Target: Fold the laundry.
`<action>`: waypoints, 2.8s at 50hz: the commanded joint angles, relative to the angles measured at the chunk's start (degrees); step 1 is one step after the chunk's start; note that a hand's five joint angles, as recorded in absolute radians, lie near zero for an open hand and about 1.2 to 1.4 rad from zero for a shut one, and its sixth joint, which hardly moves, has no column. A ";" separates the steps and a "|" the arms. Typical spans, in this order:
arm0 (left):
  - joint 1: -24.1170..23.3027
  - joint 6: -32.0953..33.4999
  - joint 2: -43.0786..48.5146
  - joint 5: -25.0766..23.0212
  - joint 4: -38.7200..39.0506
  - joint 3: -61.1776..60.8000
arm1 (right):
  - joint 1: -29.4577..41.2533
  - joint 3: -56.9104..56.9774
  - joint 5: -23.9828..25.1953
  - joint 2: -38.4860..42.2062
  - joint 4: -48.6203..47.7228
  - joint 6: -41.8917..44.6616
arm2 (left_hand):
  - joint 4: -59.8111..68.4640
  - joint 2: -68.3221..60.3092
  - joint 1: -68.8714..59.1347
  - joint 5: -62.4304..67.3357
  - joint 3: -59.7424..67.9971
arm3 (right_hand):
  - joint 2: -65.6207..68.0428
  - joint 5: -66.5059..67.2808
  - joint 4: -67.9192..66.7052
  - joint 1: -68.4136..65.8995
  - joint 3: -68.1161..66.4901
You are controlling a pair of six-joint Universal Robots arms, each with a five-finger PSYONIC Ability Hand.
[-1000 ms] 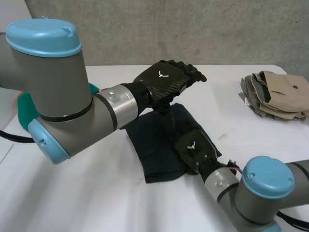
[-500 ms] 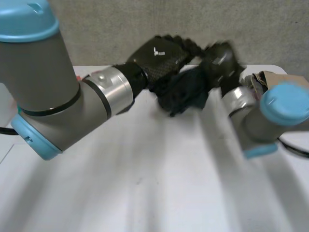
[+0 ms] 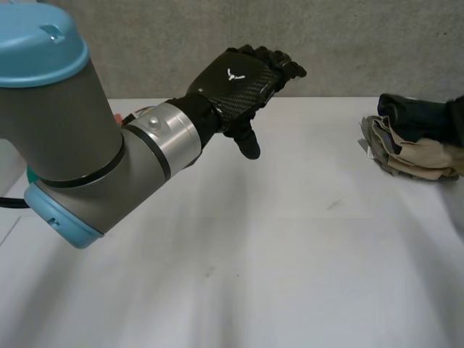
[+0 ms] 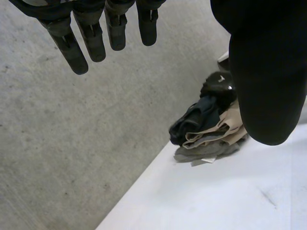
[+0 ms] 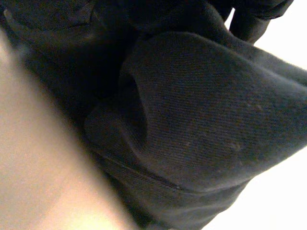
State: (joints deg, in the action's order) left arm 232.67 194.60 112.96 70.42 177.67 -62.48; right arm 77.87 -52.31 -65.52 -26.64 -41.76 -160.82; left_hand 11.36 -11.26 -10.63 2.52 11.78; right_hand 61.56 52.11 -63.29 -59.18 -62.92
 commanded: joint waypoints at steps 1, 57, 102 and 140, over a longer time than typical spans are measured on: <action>-0.38 -0.10 0.60 -0.02 -0.05 -0.36 | -0.78 -4.90 -0.40 -2.97 1.86 0.50 | 0.88 -0.97 -1.60 -0.28 0.45 | -51.56 -52.11 53.29 49.18 52.92; 40.40 30.93 36.00 -1.61 11.20 12.64 | 35.16 -53.25 -3.30 -42.35 15.92 22.30 | 26.46 -26.55 -27.18 25.29 26.03 | -51.56 -52.11 53.29 49.18 52.92; 0.15 15.46 5.01 10.79 9.45 -11.61 | 29.45 -45.00 -13.15 -50.00 27.07 15.54 | 0.54 -0.64 -1.26 -0.62 0.12 | -51.56 -52.11 53.29 49.18 52.92; 4.28 2.89 19.32 12.72 15.69 -14.86 | 27.08 -41.03 1.27 -37.24 30.95 6.92 | 68.64 -68.74 -69.37 67.48 68.22 | 18.44 17.89 -16.71 -20.82 -17.08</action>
State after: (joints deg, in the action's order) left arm 237.36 197.00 130.22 82.87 193.41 -81.39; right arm 105.24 -92.37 -63.73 -59.80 -9.67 -153.93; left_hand 58.18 -58.95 -60.17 47.61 57.76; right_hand 66.58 56.58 -68.30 -62.43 -67.23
